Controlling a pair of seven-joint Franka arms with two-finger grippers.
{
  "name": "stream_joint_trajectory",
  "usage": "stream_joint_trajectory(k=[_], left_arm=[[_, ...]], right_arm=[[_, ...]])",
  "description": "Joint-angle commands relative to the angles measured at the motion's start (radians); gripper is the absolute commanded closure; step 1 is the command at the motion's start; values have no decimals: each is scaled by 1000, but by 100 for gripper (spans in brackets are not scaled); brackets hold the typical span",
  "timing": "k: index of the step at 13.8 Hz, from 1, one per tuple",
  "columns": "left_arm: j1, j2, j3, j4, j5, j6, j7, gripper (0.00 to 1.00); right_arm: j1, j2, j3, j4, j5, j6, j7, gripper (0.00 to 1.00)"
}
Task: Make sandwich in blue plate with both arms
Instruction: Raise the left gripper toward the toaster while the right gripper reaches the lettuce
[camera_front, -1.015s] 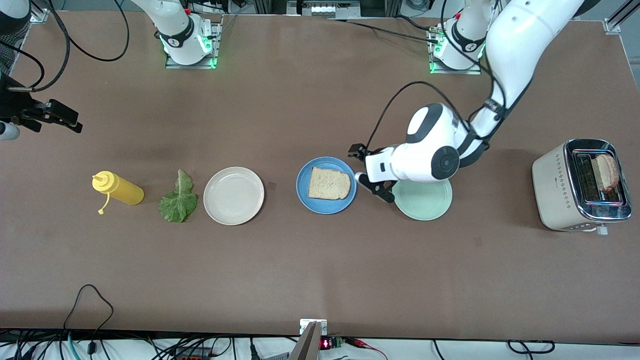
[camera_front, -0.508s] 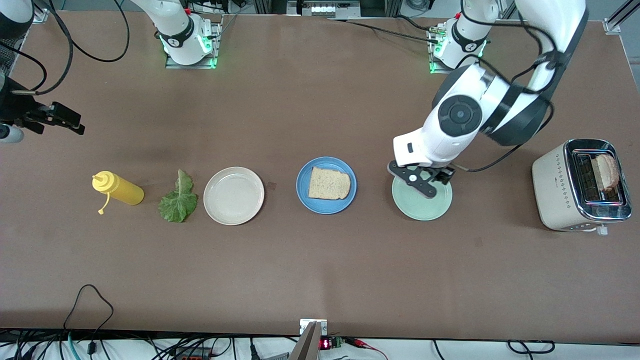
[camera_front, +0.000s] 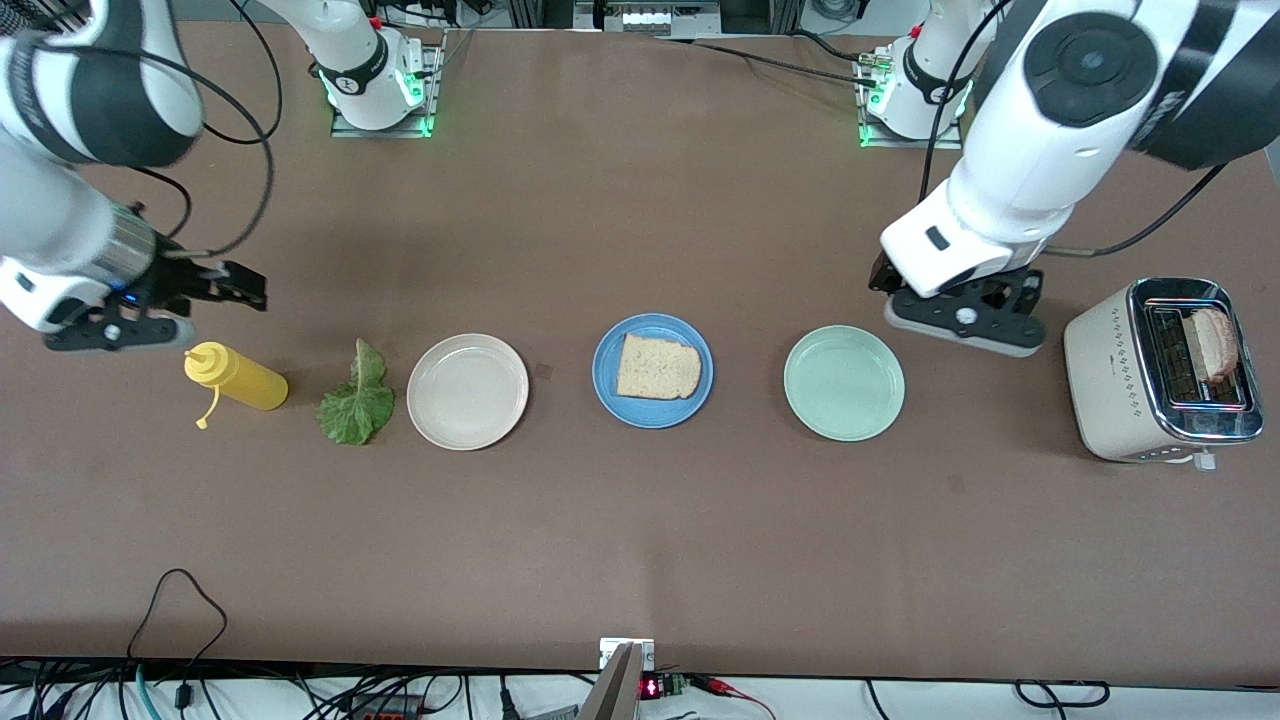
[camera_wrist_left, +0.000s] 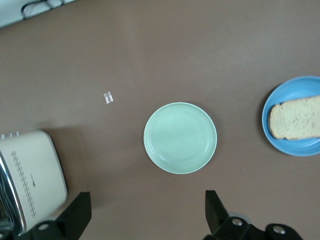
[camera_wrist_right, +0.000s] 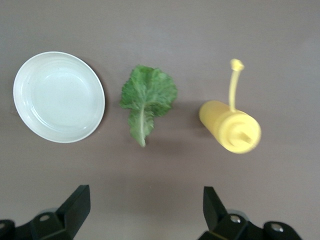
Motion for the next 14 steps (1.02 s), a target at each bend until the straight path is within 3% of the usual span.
stream_joint_trajectory(k=[1, 3, 4, 6, 9, 11, 14], left_arm=[[77, 7, -16, 27, -53, -42, -98, 0], [123, -48, 17, 10, -151, -30, -91, 0], [94, -68, 78, 7, -171, -31, -78, 0], [-31, -129, 299, -42, -244, -28, 80, 0], [-120, -270, 499, -262, -324, 94, 186, 0], [-154, -361, 554, -396, -326, 212, 224, 0], [-170, -371, 603, -409, -324, 213, 377, 0]], right_arm=[[38, 81, -5, 25, 21, 43, 13, 0], [51, 136, -5, 19, 19, 89, 67, 0], [49, 155, -5, 11, 21, 113, 75, 0], [49, 165, -5, -35, 21, 162, 76, 0], [47, 164, -5, -169, 21, 328, 76, 0], [49, 166, -5, -223, 21, 400, 76, 0], [50, 175, -5, -288, 19, 497, 67, 0]])
